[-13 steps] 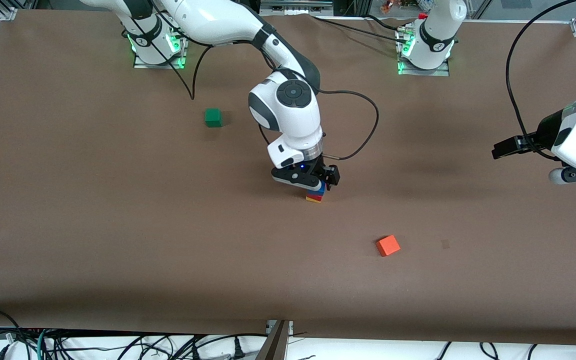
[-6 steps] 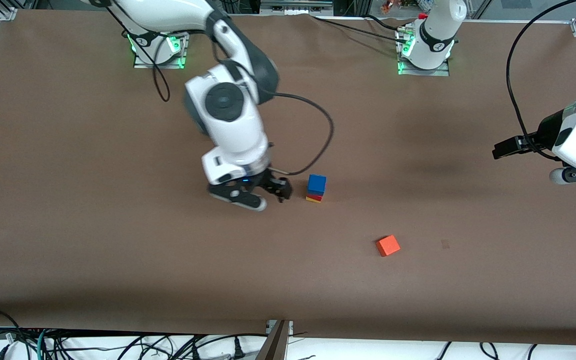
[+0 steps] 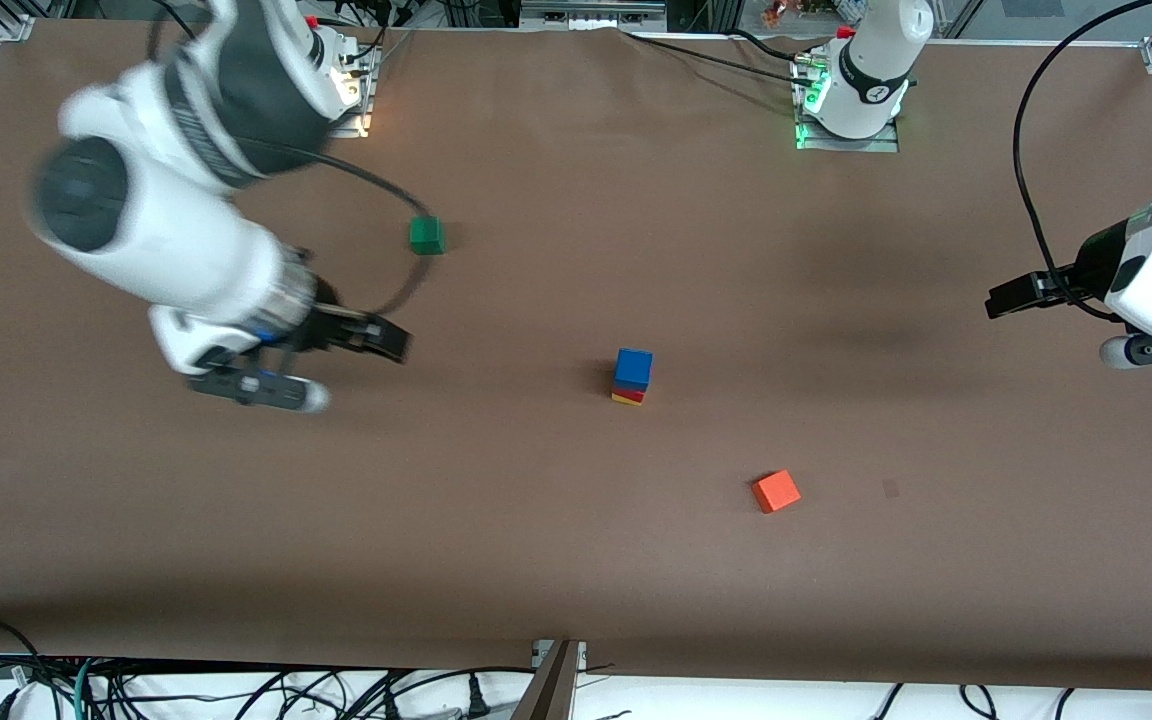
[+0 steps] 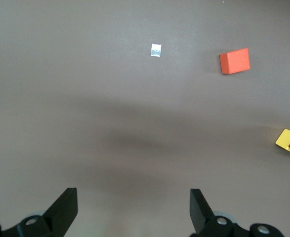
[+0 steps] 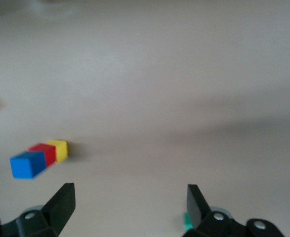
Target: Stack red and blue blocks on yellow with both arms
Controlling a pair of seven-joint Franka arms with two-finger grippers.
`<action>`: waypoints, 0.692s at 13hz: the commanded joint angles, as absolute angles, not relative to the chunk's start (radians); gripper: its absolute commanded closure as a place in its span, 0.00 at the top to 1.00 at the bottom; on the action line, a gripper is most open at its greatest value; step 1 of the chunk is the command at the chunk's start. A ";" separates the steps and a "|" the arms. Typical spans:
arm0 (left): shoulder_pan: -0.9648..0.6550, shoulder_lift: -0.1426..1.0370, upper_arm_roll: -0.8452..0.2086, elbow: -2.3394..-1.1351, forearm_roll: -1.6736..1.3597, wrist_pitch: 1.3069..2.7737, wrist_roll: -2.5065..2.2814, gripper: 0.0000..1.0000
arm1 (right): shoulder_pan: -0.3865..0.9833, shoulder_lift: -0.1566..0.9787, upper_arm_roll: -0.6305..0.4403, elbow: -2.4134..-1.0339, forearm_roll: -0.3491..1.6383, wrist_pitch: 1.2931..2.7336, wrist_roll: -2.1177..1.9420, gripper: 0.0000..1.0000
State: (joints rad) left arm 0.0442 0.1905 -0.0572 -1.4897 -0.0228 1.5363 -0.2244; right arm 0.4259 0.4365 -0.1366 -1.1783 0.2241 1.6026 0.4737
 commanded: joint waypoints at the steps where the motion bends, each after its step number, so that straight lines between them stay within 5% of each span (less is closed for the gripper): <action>1: 0.057 0.193 -0.066 -1.479 -0.034 1.539 -0.199 1.00 | 0.419 0.252 -0.185 -1.354 0.244 1.547 0.382 1.00; 6: 0.057 0.193 -0.064 -1.479 -0.035 1.539 -0.201 1.00 | 0.420 0.174 -0.340 -1.390 0.224 1.417 0.158 1.00; 9: 0.058 0.193 -0.064 -1.479 -0.037 1.539 -0.199 1.00 | 0.411 -0.009 -0.278 -1.624 0.090 1.549 0.158 1.00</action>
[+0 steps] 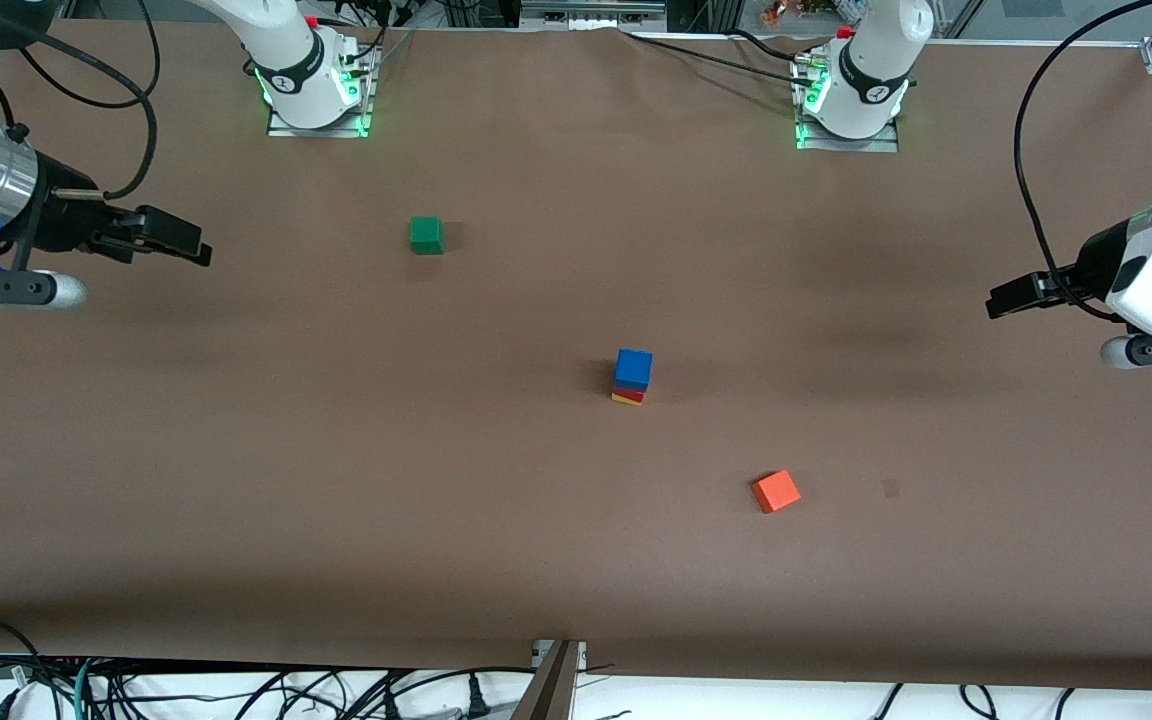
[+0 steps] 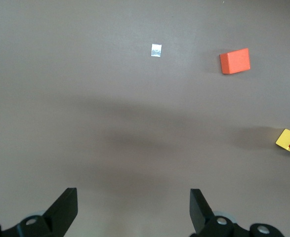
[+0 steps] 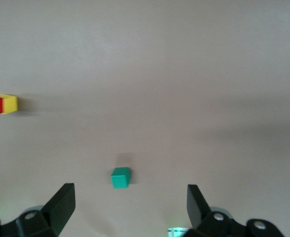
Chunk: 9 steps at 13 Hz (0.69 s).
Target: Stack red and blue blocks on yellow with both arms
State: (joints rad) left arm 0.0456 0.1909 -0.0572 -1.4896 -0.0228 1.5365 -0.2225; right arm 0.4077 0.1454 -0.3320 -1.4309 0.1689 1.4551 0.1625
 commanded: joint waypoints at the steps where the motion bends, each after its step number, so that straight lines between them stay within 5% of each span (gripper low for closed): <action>1: 0.058 0.193 -0.064 -1.479 -0.038 1.539 -0.199 1.00 | 0.347 -0.030 -0.225 -1.652 0.077 1.560 0.156 1.00; 3: 0.060 0.193 -0.064 -1.479 -0.038 1.539 -0.199 1.00 | 0.176 -0.031 -0.047 -1.644 0.072 1.554 0.118 1.00; 9: 0.060 0.193 -0.064 -1.479 -0.040 1.539 -0.199 1.00 | 0.182 -0.003 -0.034 -1.594 0.037 1.529 0.083 1.00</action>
